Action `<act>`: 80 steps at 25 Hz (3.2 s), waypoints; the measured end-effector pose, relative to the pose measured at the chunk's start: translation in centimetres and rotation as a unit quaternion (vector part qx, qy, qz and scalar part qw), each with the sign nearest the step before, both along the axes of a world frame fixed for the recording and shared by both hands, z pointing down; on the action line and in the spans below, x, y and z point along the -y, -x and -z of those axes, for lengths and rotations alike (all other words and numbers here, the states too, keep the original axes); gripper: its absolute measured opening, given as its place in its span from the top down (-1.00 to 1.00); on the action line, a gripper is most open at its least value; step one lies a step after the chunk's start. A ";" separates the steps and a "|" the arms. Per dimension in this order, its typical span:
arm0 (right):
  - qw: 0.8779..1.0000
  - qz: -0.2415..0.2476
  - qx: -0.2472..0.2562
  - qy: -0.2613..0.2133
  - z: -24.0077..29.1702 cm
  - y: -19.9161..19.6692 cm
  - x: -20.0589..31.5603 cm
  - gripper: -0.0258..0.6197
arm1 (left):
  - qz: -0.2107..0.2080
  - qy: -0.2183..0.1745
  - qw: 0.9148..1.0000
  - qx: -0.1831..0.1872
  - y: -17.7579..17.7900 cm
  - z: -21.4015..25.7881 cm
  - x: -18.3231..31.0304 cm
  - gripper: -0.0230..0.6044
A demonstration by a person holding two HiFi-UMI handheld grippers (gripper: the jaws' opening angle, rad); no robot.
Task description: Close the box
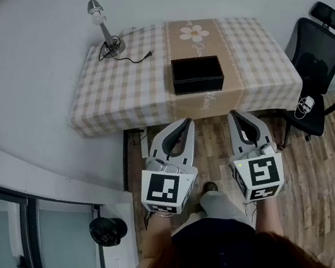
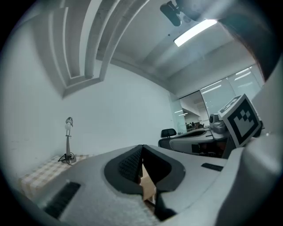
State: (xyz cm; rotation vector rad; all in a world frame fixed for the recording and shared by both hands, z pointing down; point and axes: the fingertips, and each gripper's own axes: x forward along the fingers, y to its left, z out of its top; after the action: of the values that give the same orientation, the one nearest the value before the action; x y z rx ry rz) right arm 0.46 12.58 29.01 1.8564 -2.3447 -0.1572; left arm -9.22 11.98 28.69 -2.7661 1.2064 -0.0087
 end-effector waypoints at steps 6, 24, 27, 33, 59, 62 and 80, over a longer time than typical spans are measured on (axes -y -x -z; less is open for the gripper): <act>1.000 -0.007 0.019 -0.011 0.6 -0.4 -0.1 0.87 | -0.001 -0.003 1.000 -0.003 -0.2 0.3 0.1 0.84; 0.998 0.021 0.043 0.029 -0.5 -2.1 4.8 0.87 | -0.005 0.007 1.000 -0.010 -2.7 0.5 5.1 0.84; 0.998 0.024 0.043 0.028 -0.5 -2.4 5.6 0.87 | -0.006 0.011 1.000 -0.016 -3.4 0.7 5.9 0.84; 0.999 0.029 0.030 0.029 -0.6 -3.4 7.5 0.87 | -0.006 0.014 1.000 -0.018 -4.7 0.5 8.1 0.84; 0.995 0.074 0.056 0.040 -1.3 -6.8 13.4 0.87 | 0.033 0.033 0.999 -0.022 -7.9 0.3 12.7 0.84; 0.994 0.074 0.058 0.048 -1.9 -7.1 13.6 0.87 | 0.038 0.027 0.999 -0.008 -7.8 0.0 12.9 0.84; 0.994 0.082 0.058 0.050 -2.1 -7.5 17.2 0.87 | 0.051 0.025 0.998 -0.004 -7.3 -0.5 16.9 0.84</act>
State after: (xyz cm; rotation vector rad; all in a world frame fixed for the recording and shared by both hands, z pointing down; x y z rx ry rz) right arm 7.96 -4.62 31.08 1.6698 -2.5319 0.0499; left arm -1.93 -4.87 29.19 -2.7455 1.3667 -0.0391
